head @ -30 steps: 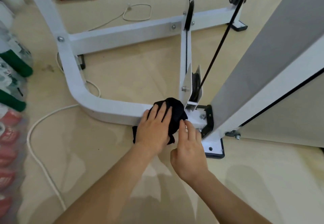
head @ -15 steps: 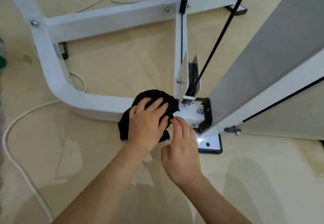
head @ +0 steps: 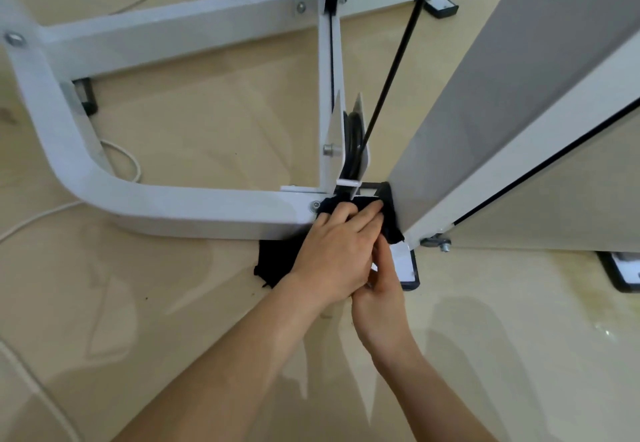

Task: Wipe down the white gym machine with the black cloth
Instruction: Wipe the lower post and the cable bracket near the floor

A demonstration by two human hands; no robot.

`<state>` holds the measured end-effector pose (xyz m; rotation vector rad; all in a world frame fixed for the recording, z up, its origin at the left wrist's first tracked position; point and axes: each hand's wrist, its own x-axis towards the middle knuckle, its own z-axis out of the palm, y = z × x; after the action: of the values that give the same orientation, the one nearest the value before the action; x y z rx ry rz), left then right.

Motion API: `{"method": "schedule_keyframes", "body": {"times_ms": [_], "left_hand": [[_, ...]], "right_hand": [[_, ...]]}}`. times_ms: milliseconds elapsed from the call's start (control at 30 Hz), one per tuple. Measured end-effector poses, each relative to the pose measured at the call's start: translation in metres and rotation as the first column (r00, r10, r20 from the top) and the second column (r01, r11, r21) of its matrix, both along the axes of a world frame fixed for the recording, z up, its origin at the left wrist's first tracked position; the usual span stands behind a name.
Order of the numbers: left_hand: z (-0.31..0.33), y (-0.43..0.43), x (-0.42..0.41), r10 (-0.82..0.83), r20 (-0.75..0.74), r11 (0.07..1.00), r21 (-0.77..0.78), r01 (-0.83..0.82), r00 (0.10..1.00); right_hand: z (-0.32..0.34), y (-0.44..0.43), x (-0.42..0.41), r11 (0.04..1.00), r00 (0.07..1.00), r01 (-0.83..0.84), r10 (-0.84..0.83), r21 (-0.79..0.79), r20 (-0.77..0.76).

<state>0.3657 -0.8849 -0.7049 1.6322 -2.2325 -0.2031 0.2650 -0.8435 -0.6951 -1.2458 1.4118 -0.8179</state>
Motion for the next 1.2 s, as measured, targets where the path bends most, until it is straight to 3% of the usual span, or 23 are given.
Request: {"method": "schedule_keyframes", "body": {"times_ms": [133,267,400,500,700,800,900,1067,1133,1200], "left_hand": [[-0.009,0.01,0.015,0.032,0.139,0.999,-0.01,-0.03,0.99],[-0.011,0.033,0.051,0.129,0.198,0.987,0.074,-0.146,0.972],[-0.001,0.033,0.035,0.203,0.095,0.958,0.188,-0.218,0.974],[0.006,0.024,0.003,0.111,0.021,0.959,0.26,-0.112,0.994],[0.014,0.024,0.006,0.085,0.261,0.936,0.31,-0.167,0.962],[0.029,0.017,0.017,-0.002,0.352,0.926,0.353,-0.131,0.936],[0.044,0.019,0.031,-0.104,0.312,0.901,0.431,-0.043,0.944],[0.042,0.045,0.05,-0.04,0.183,0.954,0.3,-0.017,0.982],[0.038,0.053,0.07,0.02,0.116,0.977,0.209,-0.044,0.993],[0.035,0.057,0.093,0.056,0.149,0.989,0.126,-0.075,0.987]], "right_hand": [[-0.001,-0.008,0.002,0.982,0.971,-0.174,0.182,0.067,-0.152],[0.007,-0.017,0.009,0.962,0.933,-0.263,0.274,0.08,-0.234],[0.006,-0.031,0.02,0.965,0.959,-0.227,0.245,0.13,-0.145],[0.004,-0.021,0.002,0.985,0.983,-0.106,0.125,0.138,-0.137],[0.011,-0.015,0.009,0.971,0.959,-0.236,0.239,0.038,-0.155],[0.012,-0.017,0.012,0.974,0.978,-0.187,0.197,0.131,-0.067],[0.029,-0.011,0.017,0.963,0.996,-0.055,0.034,0.264,0.086],[0.043,-0.004,0.032,0.908,0.95,-0.05,-0.086,0.417,0.301],[0.039,-0.004,0.04,0.924,0.956,-0.057,-0.059,0.377,0.288],[0.038,-0.004,0.045,0.957,0.975,-0.044,-0.022,0.288,0.221]]}}
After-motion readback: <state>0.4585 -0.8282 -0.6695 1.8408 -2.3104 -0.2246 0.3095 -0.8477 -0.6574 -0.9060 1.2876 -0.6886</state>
